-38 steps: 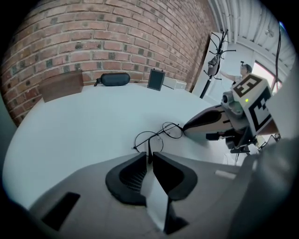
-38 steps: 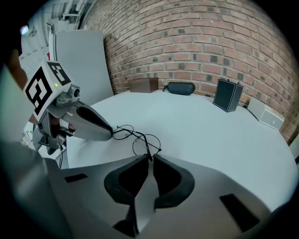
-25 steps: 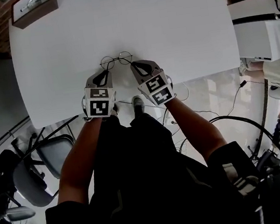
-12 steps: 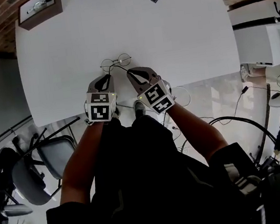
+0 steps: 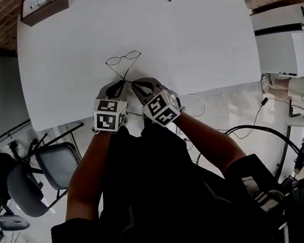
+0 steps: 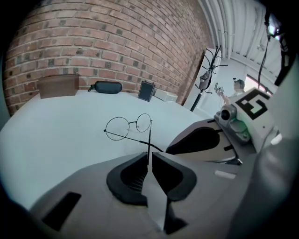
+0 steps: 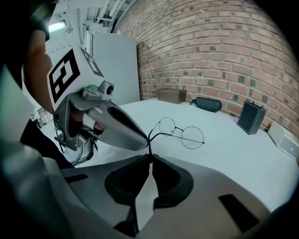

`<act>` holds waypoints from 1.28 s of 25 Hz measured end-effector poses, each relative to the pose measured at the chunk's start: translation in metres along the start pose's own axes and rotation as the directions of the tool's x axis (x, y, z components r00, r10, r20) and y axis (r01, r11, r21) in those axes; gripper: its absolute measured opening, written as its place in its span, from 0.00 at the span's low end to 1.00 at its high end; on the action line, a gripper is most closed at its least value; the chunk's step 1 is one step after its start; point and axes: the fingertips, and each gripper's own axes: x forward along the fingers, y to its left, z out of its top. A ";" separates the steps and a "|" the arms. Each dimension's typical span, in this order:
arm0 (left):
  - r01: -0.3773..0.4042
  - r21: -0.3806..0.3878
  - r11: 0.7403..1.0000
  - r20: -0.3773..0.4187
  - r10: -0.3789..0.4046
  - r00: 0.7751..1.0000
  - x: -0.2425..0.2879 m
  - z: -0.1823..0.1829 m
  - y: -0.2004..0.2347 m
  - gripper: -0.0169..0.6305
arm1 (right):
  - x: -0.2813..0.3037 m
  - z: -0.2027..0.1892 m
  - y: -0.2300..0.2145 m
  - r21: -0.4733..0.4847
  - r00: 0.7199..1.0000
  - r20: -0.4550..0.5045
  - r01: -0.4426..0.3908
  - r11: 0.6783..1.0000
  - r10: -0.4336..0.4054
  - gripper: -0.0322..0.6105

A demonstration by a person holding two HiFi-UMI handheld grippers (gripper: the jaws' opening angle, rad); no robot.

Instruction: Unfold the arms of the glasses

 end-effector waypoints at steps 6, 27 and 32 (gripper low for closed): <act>0.056 -0.018 0.998 -0.001 -0.056 0.998 0.006 -0.009 -0.011 0.09 | 0.013 -0.011 0.004 -0.001 0.999 -0.039 -0.022 1.000 0.022 0.08; -0.091 -0.183 0.979 0.095 0.110 0.989 -0.006 0.025 0.033 0.16 | 0.008 0.006 -0.032 0.370 0.998 -0.008 0.056 0.928 -0.057 0.21; -0.103 -0.171 0.980 0.075 0.118 0.990 0.003 0.028 0.034 0.16 | 0.008 0.020 -0.046 0.496 0.993 0.008 0.096 0.863 -0.115 0.23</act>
